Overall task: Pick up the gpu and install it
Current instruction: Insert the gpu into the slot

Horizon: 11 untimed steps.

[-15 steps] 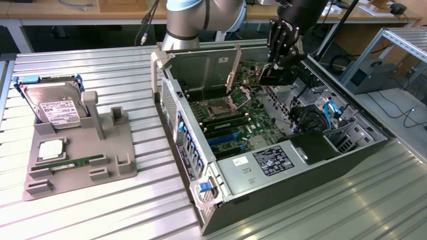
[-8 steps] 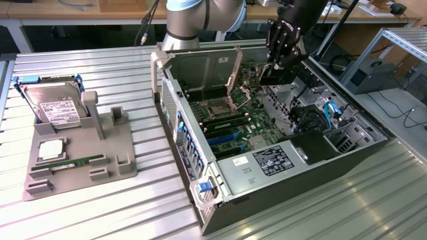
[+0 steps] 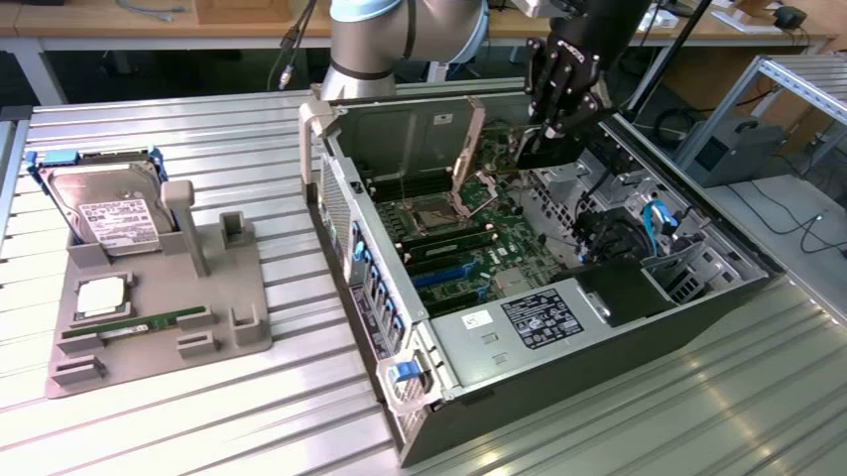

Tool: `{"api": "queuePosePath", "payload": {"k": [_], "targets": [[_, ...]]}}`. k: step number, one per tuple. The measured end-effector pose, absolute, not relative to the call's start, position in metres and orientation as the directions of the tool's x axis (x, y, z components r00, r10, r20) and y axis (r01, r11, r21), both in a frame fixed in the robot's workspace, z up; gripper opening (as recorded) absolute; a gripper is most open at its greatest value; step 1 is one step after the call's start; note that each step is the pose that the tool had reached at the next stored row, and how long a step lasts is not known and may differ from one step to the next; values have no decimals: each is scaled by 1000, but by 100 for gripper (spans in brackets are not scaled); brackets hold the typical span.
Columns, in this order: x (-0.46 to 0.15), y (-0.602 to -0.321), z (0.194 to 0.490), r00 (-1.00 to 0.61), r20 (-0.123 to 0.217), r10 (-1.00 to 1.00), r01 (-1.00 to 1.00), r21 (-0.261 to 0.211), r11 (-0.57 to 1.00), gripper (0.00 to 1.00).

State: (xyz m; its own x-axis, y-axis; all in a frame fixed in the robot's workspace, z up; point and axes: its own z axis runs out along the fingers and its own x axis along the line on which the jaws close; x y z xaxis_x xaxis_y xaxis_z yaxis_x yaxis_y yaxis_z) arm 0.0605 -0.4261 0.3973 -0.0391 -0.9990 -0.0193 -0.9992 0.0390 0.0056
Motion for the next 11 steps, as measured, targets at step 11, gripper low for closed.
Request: {"api": "queuePosePath", "payload": {"k": [11], "targets": [[61, -426, 397, 100, -19, -995, -995, 6, -100, 27]]}}
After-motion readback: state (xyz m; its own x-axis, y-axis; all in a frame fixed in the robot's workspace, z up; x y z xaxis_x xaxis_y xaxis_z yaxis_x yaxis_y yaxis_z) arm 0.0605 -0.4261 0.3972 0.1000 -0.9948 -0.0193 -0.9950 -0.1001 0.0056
